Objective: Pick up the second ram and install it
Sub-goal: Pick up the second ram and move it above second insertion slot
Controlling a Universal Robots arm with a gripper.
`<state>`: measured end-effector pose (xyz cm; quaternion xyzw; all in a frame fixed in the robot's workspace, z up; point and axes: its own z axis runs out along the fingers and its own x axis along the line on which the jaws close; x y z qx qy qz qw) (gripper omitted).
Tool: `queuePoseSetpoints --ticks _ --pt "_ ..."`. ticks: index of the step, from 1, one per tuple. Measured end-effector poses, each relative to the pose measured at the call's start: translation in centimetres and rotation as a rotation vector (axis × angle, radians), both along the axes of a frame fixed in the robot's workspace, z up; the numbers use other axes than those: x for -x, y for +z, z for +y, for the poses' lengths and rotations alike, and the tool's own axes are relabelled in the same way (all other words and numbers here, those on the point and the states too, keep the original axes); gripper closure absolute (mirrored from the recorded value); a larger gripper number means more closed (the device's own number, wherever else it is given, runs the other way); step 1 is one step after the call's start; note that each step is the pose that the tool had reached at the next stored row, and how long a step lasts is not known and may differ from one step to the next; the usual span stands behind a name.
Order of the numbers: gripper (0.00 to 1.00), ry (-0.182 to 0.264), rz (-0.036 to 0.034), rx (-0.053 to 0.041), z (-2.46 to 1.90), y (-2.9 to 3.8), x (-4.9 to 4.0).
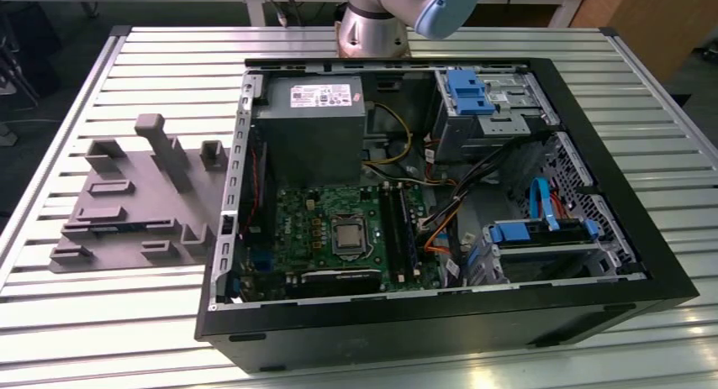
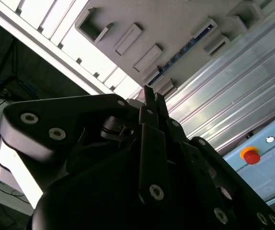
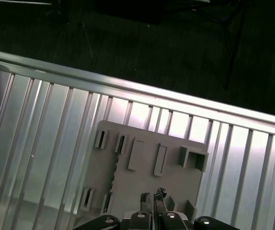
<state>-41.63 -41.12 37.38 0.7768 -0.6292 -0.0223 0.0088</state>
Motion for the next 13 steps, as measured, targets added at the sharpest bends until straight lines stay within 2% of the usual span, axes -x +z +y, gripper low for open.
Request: queuePoseSetpoints --ticks 3,4,9,11,12,13 --pt "0.82 -0.022 -0.0036 0.0002 -0.07 -0.35 0.00" --pt "0.75 -0.026 -0.0038 0.0001 -0.12 -0.47 -0.01" --pt "0.75 -0.038 -0.0059 0.0002 -0.53 -1.25 0.00" --pt "0.75 -0.052 -0.0107 0.0001 -0.56 -1.57 0.00" --pt "0.68 -0.062 -0.0138 0.0001 -0.57 -1.72 0.00" --pt "0.68 -0.071 -0.0165 0.0001 -0.58 -1.87 -0.01"
